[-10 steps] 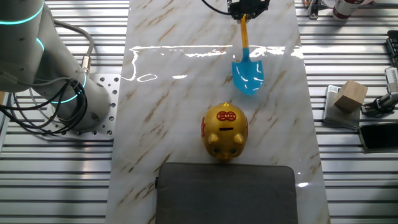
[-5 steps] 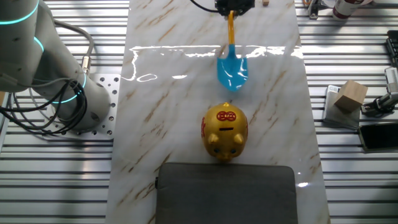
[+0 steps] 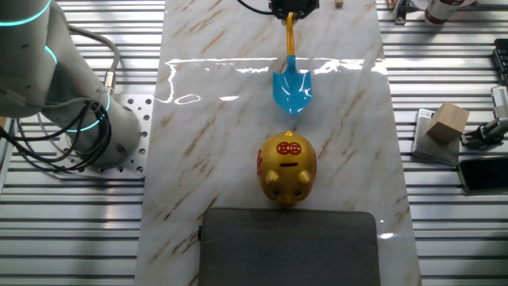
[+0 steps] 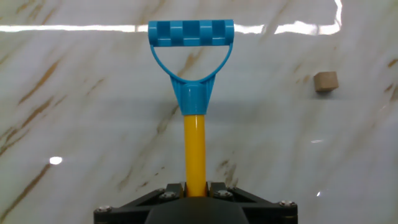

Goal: Use a shovel to scoop up an object

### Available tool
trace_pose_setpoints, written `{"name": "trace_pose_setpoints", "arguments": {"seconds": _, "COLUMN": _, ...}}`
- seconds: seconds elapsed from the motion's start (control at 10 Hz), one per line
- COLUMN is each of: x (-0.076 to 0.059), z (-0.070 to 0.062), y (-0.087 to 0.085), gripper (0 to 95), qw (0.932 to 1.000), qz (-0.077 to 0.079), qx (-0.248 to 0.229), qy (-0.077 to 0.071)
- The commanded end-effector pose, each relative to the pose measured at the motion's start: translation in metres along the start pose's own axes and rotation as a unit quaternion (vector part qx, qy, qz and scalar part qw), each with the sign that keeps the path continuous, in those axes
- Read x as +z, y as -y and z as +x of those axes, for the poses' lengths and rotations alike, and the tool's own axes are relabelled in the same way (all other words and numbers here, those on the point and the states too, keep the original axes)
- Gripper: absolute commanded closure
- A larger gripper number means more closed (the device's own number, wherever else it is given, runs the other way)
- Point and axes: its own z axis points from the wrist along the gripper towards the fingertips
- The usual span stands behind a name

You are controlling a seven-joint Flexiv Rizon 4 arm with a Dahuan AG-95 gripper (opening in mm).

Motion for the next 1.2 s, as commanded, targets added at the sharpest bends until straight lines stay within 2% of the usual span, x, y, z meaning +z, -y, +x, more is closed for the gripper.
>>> {"name": "trace_pose_setpoints", "arguments": {"seconds": 0.1, "x": 0.001, "z": 0.001, "y": 0.0, "gripper": 95.0, "qw": 1.0, "qz": 0.005, "qx": 0.006, "qy": -0.005}}
{"name": "trace_pose_setpoints", "arguments": {"seconds": 0.5, "x": 0.001, "z": 0.001, "y": 0.0, "gripper": 95.0, "qw": 1.0, "qz": -0.002, "qx": 0.004, "qy": -0.005}}
{"name": "trace_pose_setpoints", "arguments": {"seconds": 1.0, "x": 0.001, "z": 0.001, "y": 0.0, "gripper": 95.0, "qw": 1.0, "qz": -0.006, "qx": 0.005, "qy": 0.005}}
{"name": "trace_pose_setpoints", "arguments": {"seconds": 1.2, "x": 0.0, "z": -0.009, "y": -0.006, "gripper": 95.0, "qw": 0.9998, "qz": -0.006, "qx": -0.015, "qy": 0.009}}
